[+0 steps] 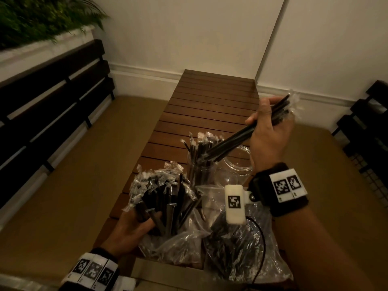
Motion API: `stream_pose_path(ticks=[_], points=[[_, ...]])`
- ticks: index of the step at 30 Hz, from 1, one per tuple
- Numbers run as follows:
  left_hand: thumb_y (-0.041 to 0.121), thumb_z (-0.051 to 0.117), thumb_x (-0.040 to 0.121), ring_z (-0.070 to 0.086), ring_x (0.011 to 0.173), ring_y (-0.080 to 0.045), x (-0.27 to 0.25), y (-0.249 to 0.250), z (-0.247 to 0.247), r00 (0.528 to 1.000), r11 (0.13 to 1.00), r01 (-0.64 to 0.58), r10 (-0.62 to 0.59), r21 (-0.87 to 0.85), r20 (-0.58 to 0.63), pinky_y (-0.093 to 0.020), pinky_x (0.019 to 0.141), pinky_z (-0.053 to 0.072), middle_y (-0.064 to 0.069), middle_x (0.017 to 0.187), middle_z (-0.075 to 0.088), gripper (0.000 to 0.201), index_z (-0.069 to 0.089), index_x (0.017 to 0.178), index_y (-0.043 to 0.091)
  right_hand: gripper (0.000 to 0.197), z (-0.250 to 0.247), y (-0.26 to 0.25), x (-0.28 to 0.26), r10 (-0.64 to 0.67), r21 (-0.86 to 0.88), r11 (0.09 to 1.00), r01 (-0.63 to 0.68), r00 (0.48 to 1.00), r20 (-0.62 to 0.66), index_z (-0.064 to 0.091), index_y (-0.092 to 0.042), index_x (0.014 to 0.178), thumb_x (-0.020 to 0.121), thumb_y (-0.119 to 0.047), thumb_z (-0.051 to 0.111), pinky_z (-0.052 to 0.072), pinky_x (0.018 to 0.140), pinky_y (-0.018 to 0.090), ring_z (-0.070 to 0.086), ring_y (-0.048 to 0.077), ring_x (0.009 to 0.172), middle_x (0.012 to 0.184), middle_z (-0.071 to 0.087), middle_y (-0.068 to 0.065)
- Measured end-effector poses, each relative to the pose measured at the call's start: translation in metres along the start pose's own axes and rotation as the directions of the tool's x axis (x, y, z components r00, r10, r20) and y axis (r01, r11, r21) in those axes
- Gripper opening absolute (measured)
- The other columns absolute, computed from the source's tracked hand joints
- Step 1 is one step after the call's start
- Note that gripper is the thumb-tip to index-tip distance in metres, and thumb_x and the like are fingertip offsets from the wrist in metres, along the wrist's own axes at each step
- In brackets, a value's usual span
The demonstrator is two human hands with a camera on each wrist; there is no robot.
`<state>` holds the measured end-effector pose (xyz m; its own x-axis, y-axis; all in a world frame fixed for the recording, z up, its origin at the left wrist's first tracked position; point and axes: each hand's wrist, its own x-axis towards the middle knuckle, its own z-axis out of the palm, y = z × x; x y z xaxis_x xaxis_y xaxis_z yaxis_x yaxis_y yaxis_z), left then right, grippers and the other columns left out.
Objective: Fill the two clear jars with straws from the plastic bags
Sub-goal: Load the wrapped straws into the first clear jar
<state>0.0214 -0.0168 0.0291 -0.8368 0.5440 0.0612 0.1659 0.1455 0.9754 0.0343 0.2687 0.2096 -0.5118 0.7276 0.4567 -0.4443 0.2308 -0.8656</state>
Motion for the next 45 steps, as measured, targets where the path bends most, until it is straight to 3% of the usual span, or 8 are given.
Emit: stream_pose_path(ticks=[13,21,25,28,31,33,37,45], points=[[0.045,0.073,0.078,0.074,0.085,-0.027,0.001,0.002,0.001,1.0,1.0,0.001,-0.002,-0.028,-0.013,-0.048,0.074,0.06,-0.016,0.089,0.074,0.029,0.07,0.086,0.017,0.023,0.02,0.08,-0.022,0.178,-0.318,0.944,-0.087,0.947,0.269,0.058,-0.012,0.111,0.098,-0.031,0.06,0.061,0.082,0.036,0.071,0.012,0.09,0.1,0.071,0.004],[0.061,0.069,0.075,0.068,0.079,-0.044,0.003,-0.009,-0.002,0.999,1.0,0.025,-0.025,0.006,-0.045,-0.063,0.068,0.054,-0.026,0.084,0.069,0.056,0.067,0.085,0.006,0.094,-0.006,0.066,-0.028,0.324,-0.356,0.915,-0.19,0.872,0.366,0.023,-0.035,0.155,0.08,-0.036,0.081,0.039,0.108,0.025,0.042,0.005,0.137,0.155,0.041,-0.008],[0.051,0.069,0.078,0.071,0.08,-0.037,0.005,-0.01,-0.003,0.999,0.999,0.031,-0.03,0.015,-0.036,-0.06,0.071,0.056,-0.021,0.085,0.071,0.045,0.069,0.085,0.007,0.055,-0.038,0.05,-0.036,0.283,-0.467,0.875,-0.127,0.917,0.28,0.042,-0.03,0.146,0.096,-0.017,0.061,0.048,0.107,0.031,0.053,0.001,0.126,0.141,0.055,-0.01],[0.036,0.068,0.088,0.072,0.079,-0.034,0.007,-0.006,-0.001,1.0,0.999,0.022,-0.022,0.042,-0.009,-0.058,0.072,0.057,-0.018,0.085,0.073,0.031,0.071,0.089,0.004,0.06,-0.067,0.044,-0.064,0.435,-0.533,0.836,-0.131,0.75,0.499,0.047,-0.035,0.14,0.093,0.003,0.052,0.05,0.107,0.044,0.055,-0.004,0.124,0.137,0.057,-0.018],[0.025,0.066,0.088,0.075,0.081,-0.025,0.006,-0.001,0.0,1.0,0.999,0.015,-0.014,0.045,-0.016,-0.051,0.074,0.059,-0.011,0.086,0.076,0.019,0.074,0.09,0.007,0.088,-0.08,0.04,-0.108,0.556,-0.626,0.779,0.03,0.429,0.712,0.013,-0.05,0.154,0.085,-0.04,0.066,0.026,0.121,0.035,0.022,-0.003,0.147,0.159,0.02,-0.026],[0.042,0.068,0.087,0.072,0.081,-0.035,0.006,-0.002,0.001,1.0,0.999,0.004,-0.003,0.05,-0.015,-0.056,0.072,0.057,-0.017,0.085,0.074,0.04,0.071,0.089,0.003,0.115,-0.076,0.041,-0.132,0.597,-0.659,0.745,0.1,0.34,0.727,-0.011,-0.051,0.152,0.075,-0.063,0.074,0.014,0.121,0.03,0.002,-0.003,0.149,0.158,-0.003,-0.032],[0.056,0.071,0.073,0.074,0.093,-0.024,0.005,-0.001,0.002,0.999,0.999,0.026,-0.026,-0.033,-0.023,-0.055,0.081,0.058,-0.008,0.097,0.077,0.043,0.073,0.098,0.02,0.129,-0.049,0.041,-0.155,0.6,-0.692,0.703,0.164,0.385,0.701,-0.022,-0.047,0.148,0.068,-0.068,0.076,0.004,0.126,0.037,-0.011,0.0,0.149,0.155,-0.02,-0.031],[0.062,0.076,0.061,0.072,0.092,-0.007,0.002,0.004,0.011,0.999,0.997,-0.008,0.004,-0.08,-0.048,-0.035,0.08,0.061,0.012,0.101,0.076,0.035,0.071,0.094,0.052,0.121,-0.002,0.044,-0.162,0.456,-0.602,0.791,0.108,0.552,0.698,0.001,-0.044,0.155,0.065,-0.068,0.079,0.023,0.12,0.031,0.019,0.001,0.147,0.163,0.013,-0.021]])
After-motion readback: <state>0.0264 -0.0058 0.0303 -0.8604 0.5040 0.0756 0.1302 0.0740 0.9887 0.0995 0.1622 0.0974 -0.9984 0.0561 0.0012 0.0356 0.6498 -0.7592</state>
